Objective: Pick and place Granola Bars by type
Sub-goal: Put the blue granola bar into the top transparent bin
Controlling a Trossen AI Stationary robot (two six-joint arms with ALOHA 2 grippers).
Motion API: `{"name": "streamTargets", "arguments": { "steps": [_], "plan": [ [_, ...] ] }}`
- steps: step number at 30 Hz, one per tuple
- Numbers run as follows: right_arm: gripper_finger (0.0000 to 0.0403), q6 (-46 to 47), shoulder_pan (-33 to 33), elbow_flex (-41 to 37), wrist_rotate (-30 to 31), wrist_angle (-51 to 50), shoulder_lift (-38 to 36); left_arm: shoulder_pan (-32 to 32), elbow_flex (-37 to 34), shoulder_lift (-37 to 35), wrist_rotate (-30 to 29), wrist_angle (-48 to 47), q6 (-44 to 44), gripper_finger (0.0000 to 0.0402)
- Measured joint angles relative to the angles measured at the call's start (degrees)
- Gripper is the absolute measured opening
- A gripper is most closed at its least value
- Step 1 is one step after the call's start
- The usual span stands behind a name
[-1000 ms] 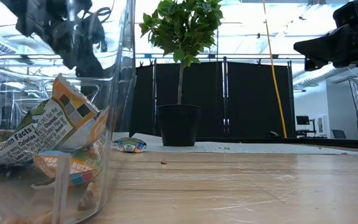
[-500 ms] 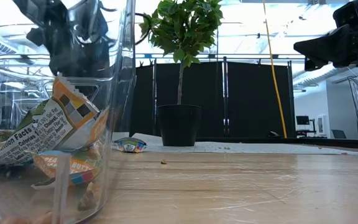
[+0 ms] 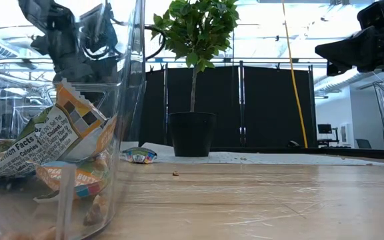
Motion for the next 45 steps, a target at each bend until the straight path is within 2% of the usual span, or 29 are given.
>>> {"name": "streamTargets", "arguments": {
  "steps": [9, 21, 40, 43, 45],
  "plan": [
    [0.0000, 0.0, 0.0, 0.0, 0.0, 0.0, 0.0, -2.5, 0.0, 0.2, -0.4, -0.2, -1.7, 0.0214],
    [0.0000, 0.0, 0.0, 0.0, 0.0, 0.0, 0.0, -2.9, 0.0, 5.1, -1.6, -0.2, -2.2, 0.0214],
    [0.0000, 0.0, 0.0, 0.0, 0.0, 0.0, 0.0, -2.8, 0.0, 5.2, -1.5, 0.2, -2.3, 0.0213],
    [0.0000, 0.0, 0.0, 0.0, 0.0, 0.0, 0.0, -2.8, 0.0, 5.2, -1.5, -0.2, -1.6, 0.0203],
    [0.0000, 0.0, 0.0, 0.0, 0.0, 0.0, 0.0, -2.8, 0.0, 5.2, -1.5, -0.4, -1.6, 0.0182]
  ]
}}
